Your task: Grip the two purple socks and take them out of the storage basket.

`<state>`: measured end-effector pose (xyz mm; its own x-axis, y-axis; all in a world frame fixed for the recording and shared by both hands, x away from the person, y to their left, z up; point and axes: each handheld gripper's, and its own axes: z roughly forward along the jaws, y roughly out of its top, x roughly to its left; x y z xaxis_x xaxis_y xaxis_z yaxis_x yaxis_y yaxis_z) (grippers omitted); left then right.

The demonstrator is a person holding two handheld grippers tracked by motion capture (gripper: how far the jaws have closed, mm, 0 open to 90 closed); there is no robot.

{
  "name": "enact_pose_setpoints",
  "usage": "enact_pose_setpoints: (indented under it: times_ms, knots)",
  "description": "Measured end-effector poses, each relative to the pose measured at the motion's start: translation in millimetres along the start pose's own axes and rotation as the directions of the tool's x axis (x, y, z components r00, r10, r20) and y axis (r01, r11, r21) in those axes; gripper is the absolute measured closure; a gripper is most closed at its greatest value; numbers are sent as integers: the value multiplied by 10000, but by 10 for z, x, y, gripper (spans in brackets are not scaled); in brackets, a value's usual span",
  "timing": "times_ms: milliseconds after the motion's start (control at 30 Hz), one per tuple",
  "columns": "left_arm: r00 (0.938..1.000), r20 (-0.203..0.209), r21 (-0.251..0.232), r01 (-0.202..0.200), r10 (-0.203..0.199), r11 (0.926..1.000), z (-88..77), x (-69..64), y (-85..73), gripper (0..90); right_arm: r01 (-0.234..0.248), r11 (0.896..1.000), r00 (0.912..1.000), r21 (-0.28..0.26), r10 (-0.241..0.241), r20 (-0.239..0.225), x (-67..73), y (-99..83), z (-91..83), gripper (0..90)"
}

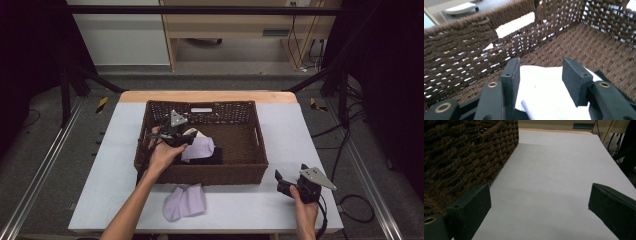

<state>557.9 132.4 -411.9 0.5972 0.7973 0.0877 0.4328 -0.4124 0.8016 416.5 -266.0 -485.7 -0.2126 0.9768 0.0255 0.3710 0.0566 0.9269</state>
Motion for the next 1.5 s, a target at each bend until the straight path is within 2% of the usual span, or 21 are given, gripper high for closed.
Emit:
enact_pose_setpoints:
  times_ms: [133,267,433,700,867,1133,1233,1333,1433,1500]
  knots:
    - [10000,-22,647,62,-61,9979,67,19,-44,453,8,10000,10000,15,-8,6,1,0,-1,49]
    - [9999,-25,999,105,-103,9949,118,32,-78,420,17,10000,10000,0,-17,22,2,0,-2,49]
    - [9999,135,1612,17,-39,9869,177,35,-122,387,21,10000,10000,1,-21,10,1,0,-2,49]
    - [9995,313,1964,-156,96,9804,231,31,-158,375,17,10000,10000,3,-17,24,3,-1,-2,49]
    - [9976,674,2231,31,-186,9748,251,27,-176,498,11,10000,10000,6,-11,27,3,-1,-2,49]
    - [9940,1024,2610,101,-381,9653,219,4,-156,795,57,10000,10000,7,-57,46,4,-1,-3,49]
    - [9936,973,2347,331,-574,9715,179,-1,-124,857,32,10000,10000,8,-32,36,4,-1,-3,49]
    - [9933,1009,1922,366,-569,9807,120,5,-96,868,37,10000,10000,15,-37,30,4,-1,-3,49]
    - [9905,1137,1446,601,-769,9877,69,5,-69,871,37,10000,10000,11,-37,40,5,-1,-3,49]
    - [9909,1183,1044,526,-649,9931,32,7,-54,871,15,10000,10000,9,-15,34,4,-1,-2,49]
